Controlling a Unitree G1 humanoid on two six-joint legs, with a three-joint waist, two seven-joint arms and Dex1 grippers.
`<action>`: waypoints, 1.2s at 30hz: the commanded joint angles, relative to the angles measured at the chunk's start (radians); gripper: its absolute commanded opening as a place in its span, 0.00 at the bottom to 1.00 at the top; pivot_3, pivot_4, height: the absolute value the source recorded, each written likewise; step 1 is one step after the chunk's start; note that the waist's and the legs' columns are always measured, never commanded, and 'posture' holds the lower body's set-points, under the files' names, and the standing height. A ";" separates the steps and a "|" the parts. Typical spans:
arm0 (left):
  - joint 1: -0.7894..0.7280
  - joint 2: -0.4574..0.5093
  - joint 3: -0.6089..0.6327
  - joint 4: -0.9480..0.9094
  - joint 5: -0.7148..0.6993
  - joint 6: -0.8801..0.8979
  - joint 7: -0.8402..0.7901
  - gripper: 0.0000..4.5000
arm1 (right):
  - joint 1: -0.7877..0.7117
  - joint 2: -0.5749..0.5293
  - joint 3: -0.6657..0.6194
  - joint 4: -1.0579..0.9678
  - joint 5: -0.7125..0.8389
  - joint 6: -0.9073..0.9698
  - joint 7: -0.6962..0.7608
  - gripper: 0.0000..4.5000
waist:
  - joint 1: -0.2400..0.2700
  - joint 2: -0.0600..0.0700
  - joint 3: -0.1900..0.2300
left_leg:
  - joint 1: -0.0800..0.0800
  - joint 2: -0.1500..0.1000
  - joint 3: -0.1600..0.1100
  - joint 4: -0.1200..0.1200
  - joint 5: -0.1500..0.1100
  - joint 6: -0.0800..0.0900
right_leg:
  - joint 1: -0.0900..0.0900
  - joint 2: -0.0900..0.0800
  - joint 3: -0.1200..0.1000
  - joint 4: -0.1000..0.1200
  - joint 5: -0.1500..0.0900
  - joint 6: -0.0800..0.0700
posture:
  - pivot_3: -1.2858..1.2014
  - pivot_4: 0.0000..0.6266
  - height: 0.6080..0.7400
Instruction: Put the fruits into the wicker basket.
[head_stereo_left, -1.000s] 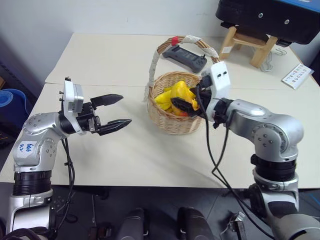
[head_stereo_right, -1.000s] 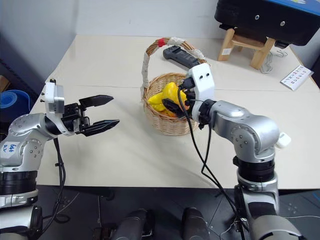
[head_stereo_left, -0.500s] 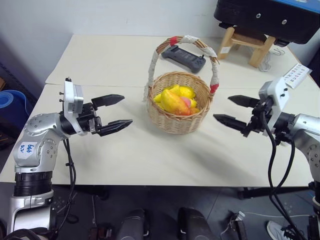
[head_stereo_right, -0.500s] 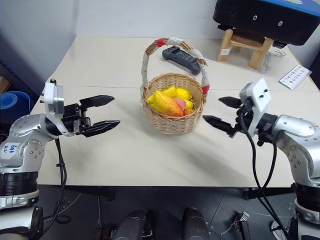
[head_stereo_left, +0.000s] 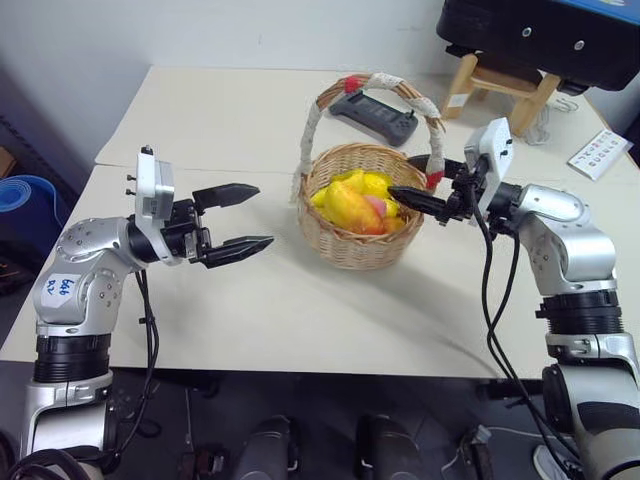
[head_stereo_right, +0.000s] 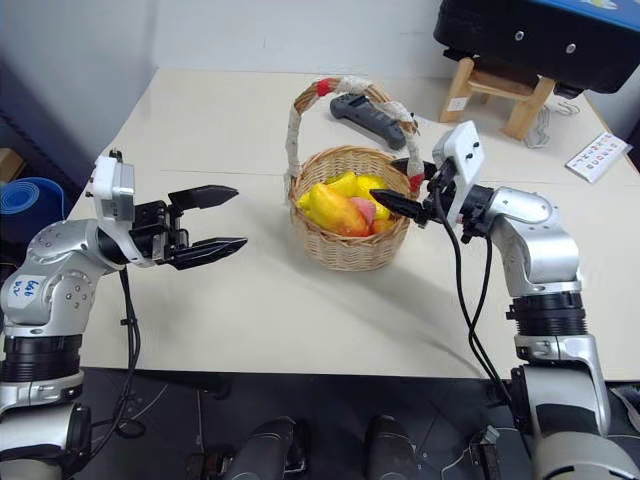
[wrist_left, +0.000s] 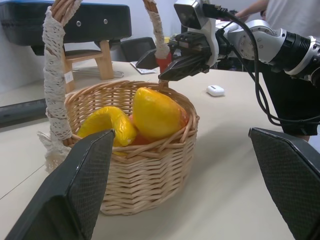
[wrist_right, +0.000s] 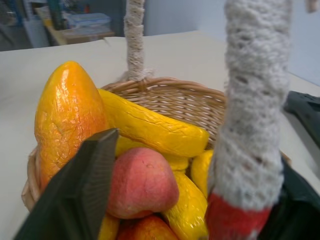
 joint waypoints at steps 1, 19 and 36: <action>-0.005 -0.006 0.005 -0.041 -0.027 0.008 0.002 1.00 | 0.010 -0.024 -0.050 -0.058 0.040 0.025 0.013 0.40 | -0.001 0.000 0.000 | 0.000 0.000 0.000 0.000 0.000 0.000 | 0.000 0.000 0.000 0.000 0.000 0.000 | 0.52 0.24 1.00; -0.113 -0.087 -0.080 0.095 0.012 -0.018 -0.063 1.00 | 0.515 -0.162 -0.624 -0.510 0.116 0.197 -0.371 0.05 | 0.028 0.000 0.000 | 0.000 -0.001 0.001 0.001 0.000 0.000 | 0.001 0.000 0.001 -0.001 0.000 0.000 | 0.52 0.24 1.00; -0.128 -0.077 -0.094 0.115 0.026 -0.011 -0.081 1.00 | 0.470 -0.218 -0.576 -0.029 -0.008 -0.092 -0.327 0.47 | 0.002 0.000 0.000 | 0.002 0.000 0.008 0.000 0.001 0.001 | 0.000 0.000 0.005 -0.002 0.000 0.000 | 0.52 0.24 1.00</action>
